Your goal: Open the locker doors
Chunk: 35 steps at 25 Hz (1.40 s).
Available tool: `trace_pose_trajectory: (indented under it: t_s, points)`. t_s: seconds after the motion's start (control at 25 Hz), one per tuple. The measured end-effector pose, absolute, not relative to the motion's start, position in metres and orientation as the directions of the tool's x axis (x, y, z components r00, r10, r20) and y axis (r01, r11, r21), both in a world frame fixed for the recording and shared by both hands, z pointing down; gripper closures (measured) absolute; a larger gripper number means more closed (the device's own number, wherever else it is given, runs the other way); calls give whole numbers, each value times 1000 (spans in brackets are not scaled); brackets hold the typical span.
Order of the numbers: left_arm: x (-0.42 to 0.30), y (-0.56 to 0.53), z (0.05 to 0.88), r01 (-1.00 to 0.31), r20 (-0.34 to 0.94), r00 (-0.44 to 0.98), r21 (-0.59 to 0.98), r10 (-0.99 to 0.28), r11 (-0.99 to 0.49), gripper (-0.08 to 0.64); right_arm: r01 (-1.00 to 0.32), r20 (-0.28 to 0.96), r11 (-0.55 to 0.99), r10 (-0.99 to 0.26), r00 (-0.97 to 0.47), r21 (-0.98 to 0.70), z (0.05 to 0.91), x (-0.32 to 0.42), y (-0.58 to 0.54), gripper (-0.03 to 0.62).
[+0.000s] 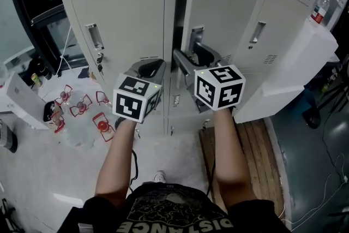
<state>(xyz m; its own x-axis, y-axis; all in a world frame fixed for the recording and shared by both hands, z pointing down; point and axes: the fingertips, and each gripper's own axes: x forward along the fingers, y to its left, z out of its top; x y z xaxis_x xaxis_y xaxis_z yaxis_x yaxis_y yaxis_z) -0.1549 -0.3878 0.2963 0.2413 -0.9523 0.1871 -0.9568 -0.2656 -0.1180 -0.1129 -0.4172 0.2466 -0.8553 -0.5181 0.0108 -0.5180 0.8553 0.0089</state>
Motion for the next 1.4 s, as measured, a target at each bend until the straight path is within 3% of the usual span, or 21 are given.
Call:
trace_pose_trajectory:
  t_s: [0.68,1.4]
  points:
    - [-104,-357,301,-972,184,183,-112,-966,-206,560,-475,-5,880,-475,-880,13,245,-58,-386,409]
    - [-33,-356,304,-945,196,278,-121,-940,-305,560,-531,-20,847,-530,-848,20,244,13,-371,414]
